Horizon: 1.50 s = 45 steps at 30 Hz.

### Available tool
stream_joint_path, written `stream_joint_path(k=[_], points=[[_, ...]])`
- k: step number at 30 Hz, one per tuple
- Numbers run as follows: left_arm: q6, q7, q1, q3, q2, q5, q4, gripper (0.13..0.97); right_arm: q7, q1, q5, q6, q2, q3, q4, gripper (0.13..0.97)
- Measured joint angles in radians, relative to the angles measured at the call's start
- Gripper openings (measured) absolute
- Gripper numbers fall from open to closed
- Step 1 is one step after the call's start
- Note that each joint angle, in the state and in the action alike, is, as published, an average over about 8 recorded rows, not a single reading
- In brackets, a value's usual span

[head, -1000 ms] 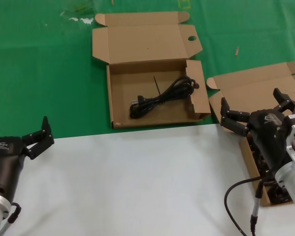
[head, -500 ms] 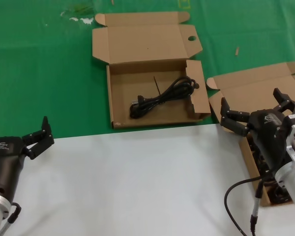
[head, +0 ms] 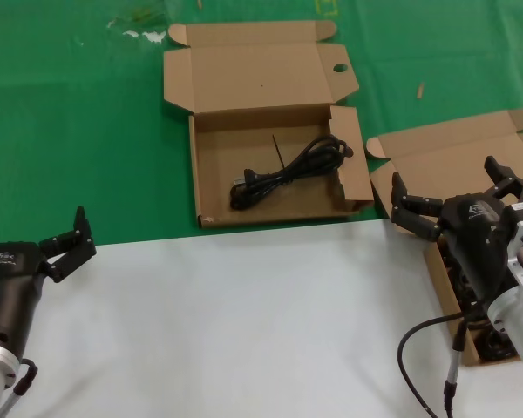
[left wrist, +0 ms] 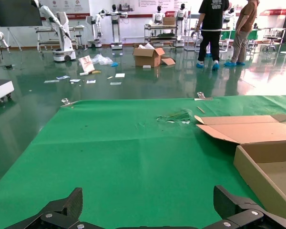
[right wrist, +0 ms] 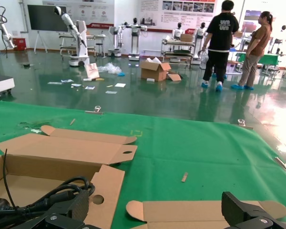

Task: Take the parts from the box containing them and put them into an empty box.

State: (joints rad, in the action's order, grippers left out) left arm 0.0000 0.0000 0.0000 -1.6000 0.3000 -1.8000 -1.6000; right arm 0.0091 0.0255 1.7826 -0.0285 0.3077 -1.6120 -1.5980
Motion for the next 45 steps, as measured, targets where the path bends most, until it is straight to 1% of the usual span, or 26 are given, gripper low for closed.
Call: stream_joint_path(k=[45], points=[[0.000,0.000,0.000,0.000,0.000,0.000,0.000,0.966,0.000,0.000,0.000,0.000,0.000,0.000,0.000,0.966]])
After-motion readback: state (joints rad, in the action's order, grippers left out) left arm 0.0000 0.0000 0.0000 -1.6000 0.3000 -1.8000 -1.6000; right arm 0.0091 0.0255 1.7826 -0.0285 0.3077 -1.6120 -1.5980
